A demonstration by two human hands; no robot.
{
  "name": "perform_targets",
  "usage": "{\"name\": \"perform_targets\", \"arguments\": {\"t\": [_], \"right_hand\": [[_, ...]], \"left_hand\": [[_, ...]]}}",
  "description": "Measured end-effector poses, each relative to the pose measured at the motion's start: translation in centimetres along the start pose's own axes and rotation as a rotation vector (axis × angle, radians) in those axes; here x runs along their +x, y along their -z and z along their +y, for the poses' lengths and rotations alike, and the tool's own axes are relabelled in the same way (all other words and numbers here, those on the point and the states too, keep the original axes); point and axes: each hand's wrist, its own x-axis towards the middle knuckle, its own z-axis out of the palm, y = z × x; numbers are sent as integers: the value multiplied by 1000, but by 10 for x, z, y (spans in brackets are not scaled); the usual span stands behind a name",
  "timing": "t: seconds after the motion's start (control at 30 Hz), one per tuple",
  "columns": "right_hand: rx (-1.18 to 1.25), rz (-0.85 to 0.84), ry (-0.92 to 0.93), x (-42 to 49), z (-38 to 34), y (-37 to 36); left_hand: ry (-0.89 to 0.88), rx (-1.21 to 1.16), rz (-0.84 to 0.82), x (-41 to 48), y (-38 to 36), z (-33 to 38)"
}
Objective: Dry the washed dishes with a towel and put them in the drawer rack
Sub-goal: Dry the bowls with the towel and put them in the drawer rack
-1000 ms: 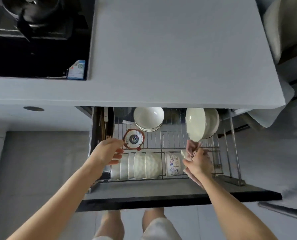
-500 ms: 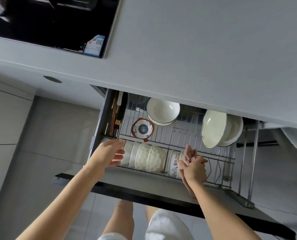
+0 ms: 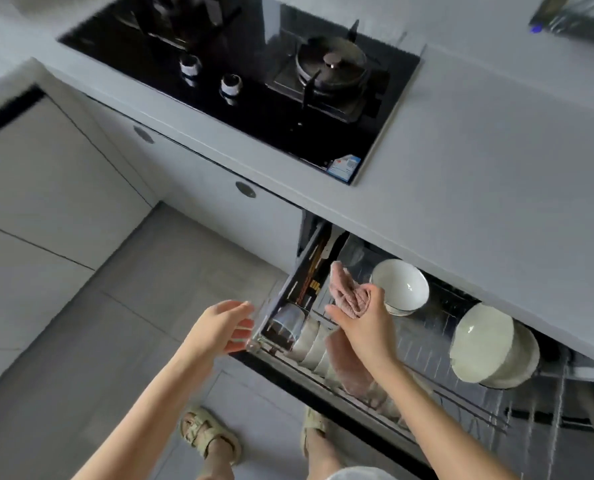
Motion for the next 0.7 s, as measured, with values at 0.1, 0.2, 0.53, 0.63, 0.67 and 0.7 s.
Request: {"name": "perform_targets", "arguments": {"t": [0.1, 0.2, 0.53, 0.63, 0.67, 0.7], "right_hand": [[55, -124, 105, -15, -82, -50], [85, -234, 200, -40, -162, -109], [149, -555, 549, -145, -412, -314], [141, -633, 637, -175, -469, -362], [138, -661, 657, -184, -485, -378], [135, -689, 676, -191, -500, -393]], "left_hand": [[-11, -129, 70, -13, 77, -17], [-47, -219, 155, -33, 166, -37], [-196, -511, 570, -103, 459, -118], [-207, -607, 681, -120, 517, -145], [-208, -636, 715, -123, 534, -154], [-206, -667, 744, -125, 551, -162]]}}
